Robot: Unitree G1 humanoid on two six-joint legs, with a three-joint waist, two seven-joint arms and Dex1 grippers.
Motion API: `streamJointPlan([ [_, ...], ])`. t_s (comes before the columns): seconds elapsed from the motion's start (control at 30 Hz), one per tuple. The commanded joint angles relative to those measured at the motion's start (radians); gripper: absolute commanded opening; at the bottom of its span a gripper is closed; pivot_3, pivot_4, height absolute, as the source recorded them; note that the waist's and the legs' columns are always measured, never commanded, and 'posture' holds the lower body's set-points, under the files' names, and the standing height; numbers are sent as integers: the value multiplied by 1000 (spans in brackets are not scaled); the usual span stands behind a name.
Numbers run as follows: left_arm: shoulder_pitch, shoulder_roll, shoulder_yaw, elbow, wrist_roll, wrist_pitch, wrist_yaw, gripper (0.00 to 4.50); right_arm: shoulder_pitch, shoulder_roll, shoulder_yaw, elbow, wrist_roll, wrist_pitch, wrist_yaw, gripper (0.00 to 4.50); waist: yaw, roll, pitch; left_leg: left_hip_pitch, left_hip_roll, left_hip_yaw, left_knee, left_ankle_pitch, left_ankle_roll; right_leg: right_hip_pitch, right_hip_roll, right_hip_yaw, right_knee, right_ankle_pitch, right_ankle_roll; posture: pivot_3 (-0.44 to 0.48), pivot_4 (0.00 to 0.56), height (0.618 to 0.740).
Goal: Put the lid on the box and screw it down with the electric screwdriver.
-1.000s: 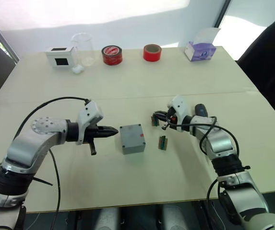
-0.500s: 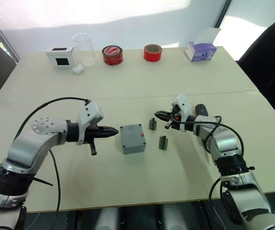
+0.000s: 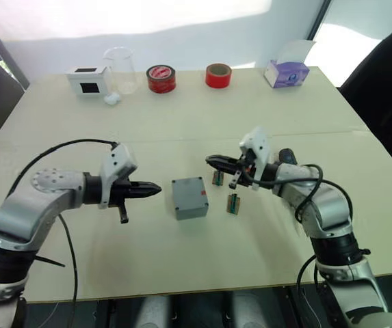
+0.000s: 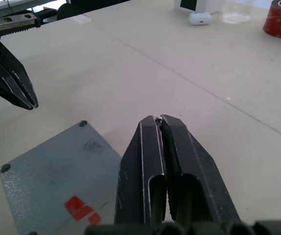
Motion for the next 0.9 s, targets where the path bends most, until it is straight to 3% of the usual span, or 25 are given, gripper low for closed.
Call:
streamJointPlan([
  [0.03, 4, 12, 28, -37, -22, 0, -2, 0, 11, 7, 16, -52, 10, 2, -13, 29, 0, 0, 0, 0, 0, 0, 0, 0, 0, 0, 0, 0, 0, 0, 0, 0, 150, 740],
  [0.83, -6, 1, 8, -37, -28, -4, 34, 0, 20, 16, 75, 15, -43, -29, -45, 29, -1, 0, 0, 0, 0, 0, 0, 0, 0, 0, 0, 0, 0, 0, 0, 0, 150, 740],
  [0.9, -6, 1, 8, -37, -28, -4, 35, 0, 23, 14, 76, 14, -44, -26, -45, 569, -1, 0, 0, 0, 0, 0, 0, 0, 0, 0, 0, 0, 0, 0, 0, 0, 150, 740],
])
